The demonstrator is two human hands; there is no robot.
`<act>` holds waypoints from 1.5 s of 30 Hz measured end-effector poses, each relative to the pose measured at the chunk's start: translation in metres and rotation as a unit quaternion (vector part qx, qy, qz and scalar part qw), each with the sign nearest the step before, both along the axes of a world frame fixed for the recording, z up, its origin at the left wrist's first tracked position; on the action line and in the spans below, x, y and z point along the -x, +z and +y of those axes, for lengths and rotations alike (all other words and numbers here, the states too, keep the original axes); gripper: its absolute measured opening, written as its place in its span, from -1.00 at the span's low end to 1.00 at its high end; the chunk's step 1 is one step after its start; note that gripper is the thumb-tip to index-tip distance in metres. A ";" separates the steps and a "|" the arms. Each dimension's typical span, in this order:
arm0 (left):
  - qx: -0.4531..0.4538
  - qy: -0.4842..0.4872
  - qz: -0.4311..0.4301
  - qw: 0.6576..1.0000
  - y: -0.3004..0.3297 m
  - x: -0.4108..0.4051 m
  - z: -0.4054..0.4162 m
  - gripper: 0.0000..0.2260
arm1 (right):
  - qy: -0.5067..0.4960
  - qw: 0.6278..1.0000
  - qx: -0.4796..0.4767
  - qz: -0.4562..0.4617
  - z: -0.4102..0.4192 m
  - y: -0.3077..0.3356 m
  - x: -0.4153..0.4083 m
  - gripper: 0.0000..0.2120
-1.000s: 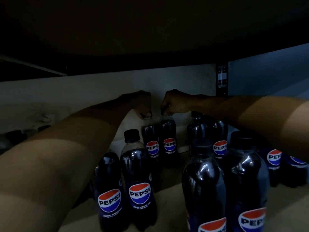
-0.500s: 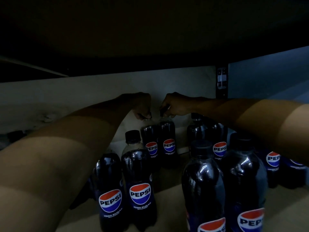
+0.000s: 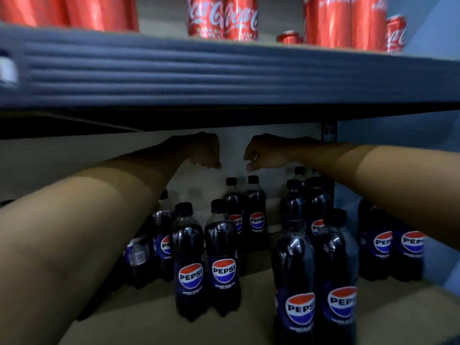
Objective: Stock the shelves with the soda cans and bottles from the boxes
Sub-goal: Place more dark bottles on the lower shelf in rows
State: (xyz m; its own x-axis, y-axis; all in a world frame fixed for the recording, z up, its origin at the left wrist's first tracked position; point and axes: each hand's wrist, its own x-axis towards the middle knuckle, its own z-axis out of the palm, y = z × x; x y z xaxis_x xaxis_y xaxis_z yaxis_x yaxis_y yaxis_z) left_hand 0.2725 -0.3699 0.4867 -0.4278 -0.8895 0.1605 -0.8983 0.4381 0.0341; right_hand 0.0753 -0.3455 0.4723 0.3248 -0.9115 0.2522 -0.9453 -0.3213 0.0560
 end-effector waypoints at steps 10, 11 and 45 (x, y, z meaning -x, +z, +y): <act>0.039 0.032 0.041 0.998 -0.013 -0.135 0.088 -0.95 | 0.061 0.997 0.007 -0.044 0.102 0.002 -0.090 -0.58; 0.035 0.036 0.047 0.998 -0.016 -0.147 0.100 -0.98 | 0.069 0.996 0.010 -0.053 0.110 0.001 -0.103 -0.59; 0.058 0.188 0.541 0.817 -0.302 -0.341 0.102 -0.39 | 0.030 0.830 -0.071 -0.552 0.044 -0.297 -0.369 -0.45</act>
